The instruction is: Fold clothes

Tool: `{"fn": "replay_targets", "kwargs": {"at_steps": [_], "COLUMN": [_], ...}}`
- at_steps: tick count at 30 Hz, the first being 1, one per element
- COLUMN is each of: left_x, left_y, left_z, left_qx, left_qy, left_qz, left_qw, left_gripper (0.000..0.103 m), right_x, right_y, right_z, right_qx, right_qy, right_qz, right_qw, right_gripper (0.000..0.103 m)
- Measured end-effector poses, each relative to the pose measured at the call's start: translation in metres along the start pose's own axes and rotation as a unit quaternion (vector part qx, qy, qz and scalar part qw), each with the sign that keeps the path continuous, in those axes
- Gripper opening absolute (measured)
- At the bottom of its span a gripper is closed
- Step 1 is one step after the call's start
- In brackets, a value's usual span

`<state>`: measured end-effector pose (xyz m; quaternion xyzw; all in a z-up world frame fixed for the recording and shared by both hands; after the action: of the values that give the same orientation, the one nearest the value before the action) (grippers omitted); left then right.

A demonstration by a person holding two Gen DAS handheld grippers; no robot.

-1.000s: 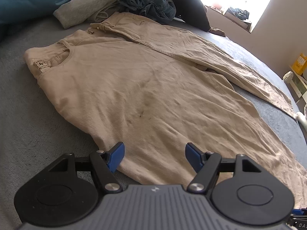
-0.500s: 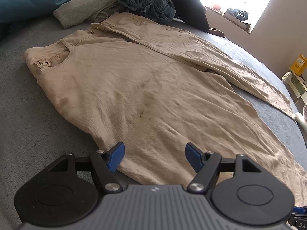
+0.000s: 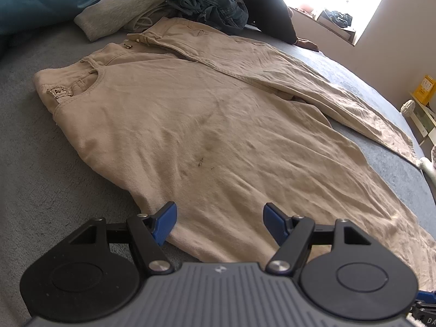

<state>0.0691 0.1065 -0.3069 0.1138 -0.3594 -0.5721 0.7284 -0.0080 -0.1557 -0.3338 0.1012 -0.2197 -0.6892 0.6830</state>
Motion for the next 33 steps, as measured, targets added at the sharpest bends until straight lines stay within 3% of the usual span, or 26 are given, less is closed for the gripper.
{"fn": "replay_targets", "kwargs": {"at_steps": [33], "left_x": [-0.0020], "left_y": [0.0019], "left_z": [0.0035], "left_qx": [0.011], "left_qy": [-0.009], "left_qz": [0.009], "left_qw": [0.9999], "left_gripper": [0.071], "right_x": [0.0004], "right_y": [0.0010], "right_z": [-0.0006], "right_qx": [0.013], "right_qy": [0.011], "right_qz": [-0.010], "right_qw": [1.000], "right_gripper": [0.039]}}
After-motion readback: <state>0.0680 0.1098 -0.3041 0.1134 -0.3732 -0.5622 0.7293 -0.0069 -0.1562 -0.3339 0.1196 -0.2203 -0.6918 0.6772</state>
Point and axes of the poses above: each gripper's, at about its wrist camera, not at the fingertips, and z roughly against the way its jaws point, x to its right, y to its top, the point moved 7 cm from there along -z, roughly the way its jaws point, and after that the axes turned 9 degrees about -y, right-handed, at the moved point
